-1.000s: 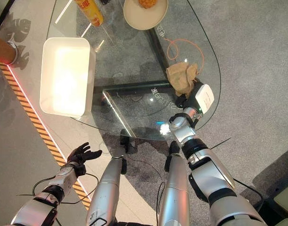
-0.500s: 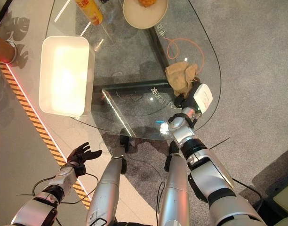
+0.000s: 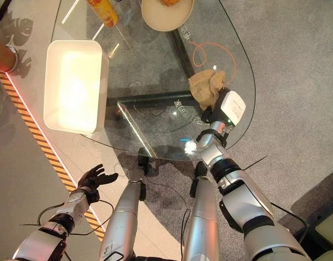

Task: Wipe the table with a cloth and put it in the basket.

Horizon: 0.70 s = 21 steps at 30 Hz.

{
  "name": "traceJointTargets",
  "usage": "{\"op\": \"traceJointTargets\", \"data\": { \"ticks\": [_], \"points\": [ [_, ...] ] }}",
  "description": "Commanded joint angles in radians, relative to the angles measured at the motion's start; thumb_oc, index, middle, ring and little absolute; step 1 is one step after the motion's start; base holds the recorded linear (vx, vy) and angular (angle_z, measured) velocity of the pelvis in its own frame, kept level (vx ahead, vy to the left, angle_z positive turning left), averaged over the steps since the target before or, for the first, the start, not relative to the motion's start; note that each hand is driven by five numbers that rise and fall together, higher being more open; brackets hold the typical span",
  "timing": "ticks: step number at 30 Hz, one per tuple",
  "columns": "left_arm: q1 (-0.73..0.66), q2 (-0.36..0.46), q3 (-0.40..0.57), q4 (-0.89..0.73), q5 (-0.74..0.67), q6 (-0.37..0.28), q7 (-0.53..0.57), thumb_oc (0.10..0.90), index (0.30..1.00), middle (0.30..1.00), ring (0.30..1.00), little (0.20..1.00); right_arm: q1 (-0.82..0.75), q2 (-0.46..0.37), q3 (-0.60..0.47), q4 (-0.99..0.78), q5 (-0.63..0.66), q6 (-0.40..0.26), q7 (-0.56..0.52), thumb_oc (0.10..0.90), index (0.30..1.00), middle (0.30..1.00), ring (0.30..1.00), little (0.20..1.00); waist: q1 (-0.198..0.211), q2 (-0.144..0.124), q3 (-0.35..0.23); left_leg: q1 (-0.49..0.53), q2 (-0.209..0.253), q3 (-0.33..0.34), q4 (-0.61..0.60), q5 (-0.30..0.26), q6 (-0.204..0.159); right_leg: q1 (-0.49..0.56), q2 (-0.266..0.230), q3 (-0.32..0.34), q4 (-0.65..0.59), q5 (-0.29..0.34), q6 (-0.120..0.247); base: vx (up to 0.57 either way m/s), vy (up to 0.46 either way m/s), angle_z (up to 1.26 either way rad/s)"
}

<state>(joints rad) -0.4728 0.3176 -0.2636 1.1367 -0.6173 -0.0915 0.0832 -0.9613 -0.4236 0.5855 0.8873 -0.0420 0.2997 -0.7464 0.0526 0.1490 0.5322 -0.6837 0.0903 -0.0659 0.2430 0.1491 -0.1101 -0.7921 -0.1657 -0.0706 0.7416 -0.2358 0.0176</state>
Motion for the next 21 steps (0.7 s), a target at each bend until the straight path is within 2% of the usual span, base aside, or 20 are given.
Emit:
{"op": "traceJointTargets", "data": {
  "ticks": [1,6,21],
  "points": [
    [-0.030,0.027,-0.021,0.012,-0.015,0.011,0.043,0.800,0.900,0.900,0.900,0.900,-0.178,0.023,0.102,-0.049,-0.124,-0.043,0.068,0.100,0.300,0.300,0.300,0.200,0.035,0.024,-0.012,-0.016,-0.116,0.078,0.143,-0.129,0.097,0.041,0.014,-0.045,-0.218,0.146,-0.024,0.00,0.000,0.00],
    [-0.023,0.016,-0.028,0.004,-0.012,0.013,0.043,0.800,0.900,0.900,0.900,0.900,-0.191,0.041,0.132,-0.046,-0.179,-0.047,0.113,0.100,0.300,0.300,0.300,0.200,0.040,0.033,-0.012,-0.010,-0.122,0.077,0.139,-0.127,0.097,0.044,0.010,-0.044,-0.218,0.147,-0.025,0.00,0.013,0.00],
    [-0.012,-0.009,-0.043,-0.027,-0.015,0.019,0.051,0.800,0.900,0.900,0.900,0.900,-0.204,0.094,0.183,-0.083,-0.217,-0.033,0.198,0.100,0.300,0.300,0.300,0.200,0.054,0.050,-0.012,0.000,-0.130,0.072,0.121,-0.114,0.096,0.044,-0.001,-0.050,-0.221,0.153,-0.025,0.00,0.010,0.01]
  ]
}}
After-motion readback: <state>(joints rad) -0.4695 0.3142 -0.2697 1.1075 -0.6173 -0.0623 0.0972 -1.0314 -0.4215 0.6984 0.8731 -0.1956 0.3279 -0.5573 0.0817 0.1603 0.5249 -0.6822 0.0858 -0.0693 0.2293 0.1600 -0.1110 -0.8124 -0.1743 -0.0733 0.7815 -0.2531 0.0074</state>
